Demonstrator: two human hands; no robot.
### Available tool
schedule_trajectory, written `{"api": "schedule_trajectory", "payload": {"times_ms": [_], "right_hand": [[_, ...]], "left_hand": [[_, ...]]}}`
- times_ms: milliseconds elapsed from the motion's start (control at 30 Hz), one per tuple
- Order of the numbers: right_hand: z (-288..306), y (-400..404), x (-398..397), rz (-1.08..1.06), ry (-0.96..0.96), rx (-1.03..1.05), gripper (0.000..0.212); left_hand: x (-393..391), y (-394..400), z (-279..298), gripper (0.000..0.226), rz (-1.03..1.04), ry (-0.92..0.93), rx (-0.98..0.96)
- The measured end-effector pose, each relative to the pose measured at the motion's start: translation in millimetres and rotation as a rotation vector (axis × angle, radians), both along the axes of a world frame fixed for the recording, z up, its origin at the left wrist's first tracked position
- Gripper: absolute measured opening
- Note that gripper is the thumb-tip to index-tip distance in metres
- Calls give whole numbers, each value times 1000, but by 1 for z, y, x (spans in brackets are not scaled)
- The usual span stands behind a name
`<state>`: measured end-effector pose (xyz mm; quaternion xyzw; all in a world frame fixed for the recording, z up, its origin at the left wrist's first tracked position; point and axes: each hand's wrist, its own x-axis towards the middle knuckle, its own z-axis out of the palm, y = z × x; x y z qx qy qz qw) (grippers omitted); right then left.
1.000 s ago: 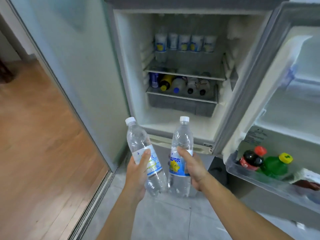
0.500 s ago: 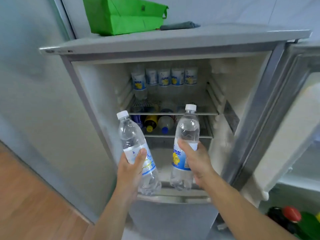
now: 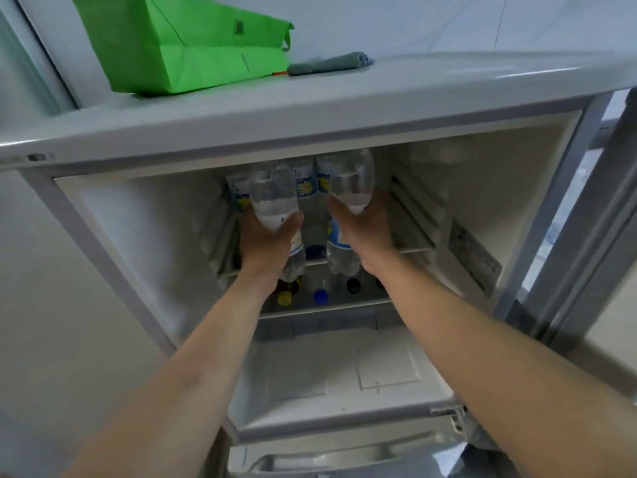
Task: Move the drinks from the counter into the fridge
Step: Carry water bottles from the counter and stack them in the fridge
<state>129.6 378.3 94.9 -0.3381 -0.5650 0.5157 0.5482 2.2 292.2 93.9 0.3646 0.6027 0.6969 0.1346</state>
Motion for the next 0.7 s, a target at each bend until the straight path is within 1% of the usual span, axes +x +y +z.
{"api": "schedule_trajectory", "payload": {"times_ms": [67,167,233,300,367,500,600,667,700], "right_hand": [[-4,9,-12,-19,-28,40,62],[-9,25,-30,3,-53,-1,82],[-11,37,-40,37,-83,-18,91],[-13,47,-46,85,-122,-17,92],[-15,57,-52,121,-113,6,87],[-17,70,-64,100,-116,11,97],[-21,73,-66,108,-129,33,95],[-29,71,-59,98,-200,45,93],[-33,69,-53,82,-264,61,92]], "left_hand": [[-9,17,-1,47,-8,30,-3],[-17,38,-3,52,-43,40,-20],[-21,46,-8,54,-65,117,-36],[-28,53,-15,50,-72,185,-35],[-37,58,-21,48,-73,159,-40],[-54,70,-24,56,-81,115,-60],[-60,74,-25,60,-67,136,-87],[-61,74,-27,64,-80,176,-111],[-61,73,-29,66,-79,203,-132]]}}
